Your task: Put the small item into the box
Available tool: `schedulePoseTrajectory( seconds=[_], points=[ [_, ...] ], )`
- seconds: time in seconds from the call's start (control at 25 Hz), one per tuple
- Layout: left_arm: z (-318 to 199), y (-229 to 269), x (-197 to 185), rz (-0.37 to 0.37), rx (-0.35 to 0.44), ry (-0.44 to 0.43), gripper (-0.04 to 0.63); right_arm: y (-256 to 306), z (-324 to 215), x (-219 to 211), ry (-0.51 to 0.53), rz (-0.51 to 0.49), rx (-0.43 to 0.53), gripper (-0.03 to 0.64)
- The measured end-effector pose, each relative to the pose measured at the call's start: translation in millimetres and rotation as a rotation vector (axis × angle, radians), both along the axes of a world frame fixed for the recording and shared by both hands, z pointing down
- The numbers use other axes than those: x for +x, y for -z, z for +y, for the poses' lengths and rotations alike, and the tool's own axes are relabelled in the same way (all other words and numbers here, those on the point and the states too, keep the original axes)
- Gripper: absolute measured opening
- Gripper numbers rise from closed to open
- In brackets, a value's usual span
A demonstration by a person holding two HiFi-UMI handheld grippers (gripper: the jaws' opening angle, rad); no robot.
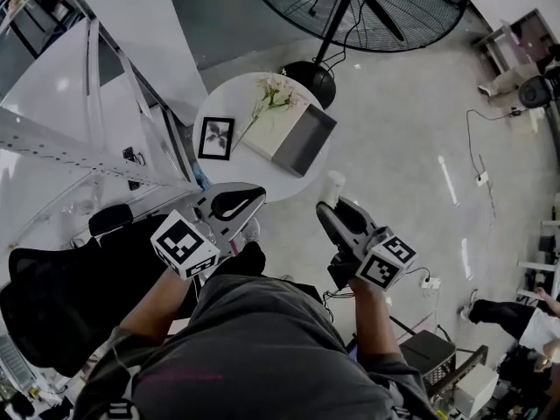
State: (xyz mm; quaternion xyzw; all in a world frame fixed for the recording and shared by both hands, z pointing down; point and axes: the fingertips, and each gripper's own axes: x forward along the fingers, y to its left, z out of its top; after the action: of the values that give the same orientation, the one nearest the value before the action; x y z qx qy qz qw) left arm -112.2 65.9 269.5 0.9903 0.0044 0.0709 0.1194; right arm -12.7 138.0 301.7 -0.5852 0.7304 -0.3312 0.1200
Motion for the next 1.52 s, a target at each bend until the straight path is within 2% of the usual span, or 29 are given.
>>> schedulePoseTrajectory(
  seconds=[0.28, 0.72, 1.04, 1.52],
  points=[
    [-42, -7, 6, -0.010, -0.007, -0.038, 0.018, -7, -42, 5, -0.028, 0.001, -0.018, 0.130],
    [-78, -21, 27, -0.028, -0.030, -0.027, 0.018, -27, -79, 30, -0.022, -0.009, -0.055, 0.130],
    [-98, -40, 55, -0.074, -0.049, 0.038, 0.018, -53, -110, 67, 0.048, -0.023, -0.097, 0.130],
    [-121, -72, 104, -0.132, -0.098, 0.198, 0.018, -116, -154, 133, 0.230, 0.008, -0.196, 0.130]
  ],
)
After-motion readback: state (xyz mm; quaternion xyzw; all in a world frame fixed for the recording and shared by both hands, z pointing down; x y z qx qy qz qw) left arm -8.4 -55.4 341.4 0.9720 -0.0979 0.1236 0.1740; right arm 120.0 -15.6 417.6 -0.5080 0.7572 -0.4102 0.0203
